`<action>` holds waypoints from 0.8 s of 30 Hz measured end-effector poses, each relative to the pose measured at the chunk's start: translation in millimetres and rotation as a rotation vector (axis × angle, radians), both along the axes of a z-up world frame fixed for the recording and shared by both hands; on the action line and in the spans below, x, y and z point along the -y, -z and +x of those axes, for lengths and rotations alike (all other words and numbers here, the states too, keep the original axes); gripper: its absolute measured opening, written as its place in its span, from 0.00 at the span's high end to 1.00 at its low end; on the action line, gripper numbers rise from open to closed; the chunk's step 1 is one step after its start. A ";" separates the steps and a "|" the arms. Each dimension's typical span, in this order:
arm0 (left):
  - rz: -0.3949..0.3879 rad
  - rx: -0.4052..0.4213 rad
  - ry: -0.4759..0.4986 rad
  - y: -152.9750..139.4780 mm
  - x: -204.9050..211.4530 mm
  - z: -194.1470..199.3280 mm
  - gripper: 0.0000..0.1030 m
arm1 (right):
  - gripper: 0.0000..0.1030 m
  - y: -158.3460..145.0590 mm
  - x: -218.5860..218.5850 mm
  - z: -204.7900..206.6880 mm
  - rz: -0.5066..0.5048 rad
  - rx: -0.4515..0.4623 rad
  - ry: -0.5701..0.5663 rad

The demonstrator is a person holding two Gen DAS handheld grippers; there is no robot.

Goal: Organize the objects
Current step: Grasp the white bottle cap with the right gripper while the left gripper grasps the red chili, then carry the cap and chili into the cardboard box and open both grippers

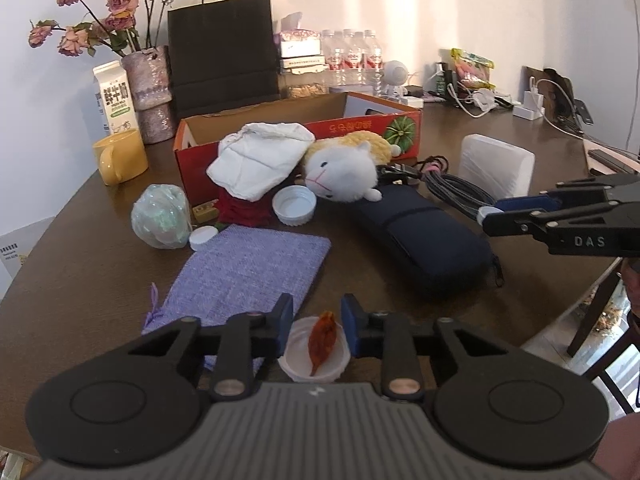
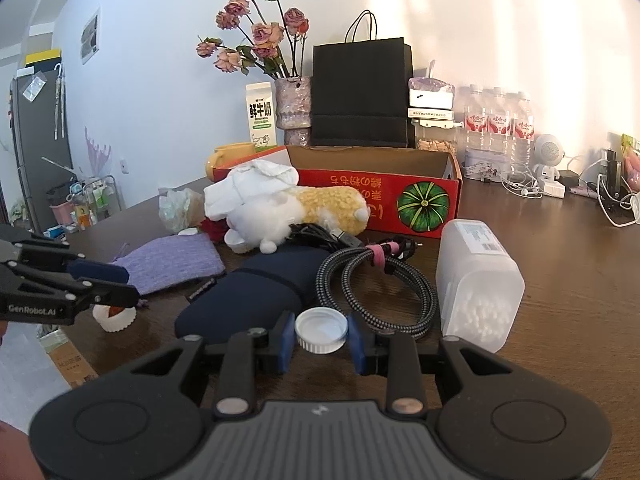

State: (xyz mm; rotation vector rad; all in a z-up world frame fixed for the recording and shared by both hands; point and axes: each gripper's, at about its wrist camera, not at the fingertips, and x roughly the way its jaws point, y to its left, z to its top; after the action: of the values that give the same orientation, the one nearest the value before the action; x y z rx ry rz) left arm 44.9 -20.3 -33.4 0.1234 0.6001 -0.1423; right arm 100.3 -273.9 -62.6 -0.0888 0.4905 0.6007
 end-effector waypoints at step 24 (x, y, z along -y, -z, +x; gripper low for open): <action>-0.132 0.152 0.014 -37.9 -21.0 6.0 0.88 | 0.73 -23.6 -15.8 -0.5 0.017 0.066 -0.019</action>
State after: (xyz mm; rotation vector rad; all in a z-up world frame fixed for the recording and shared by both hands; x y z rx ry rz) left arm 50.9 0.6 4.5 0.0105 0.4372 -0.1838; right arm 99.8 -258.2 -39.0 -0.0973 0.4205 0.6187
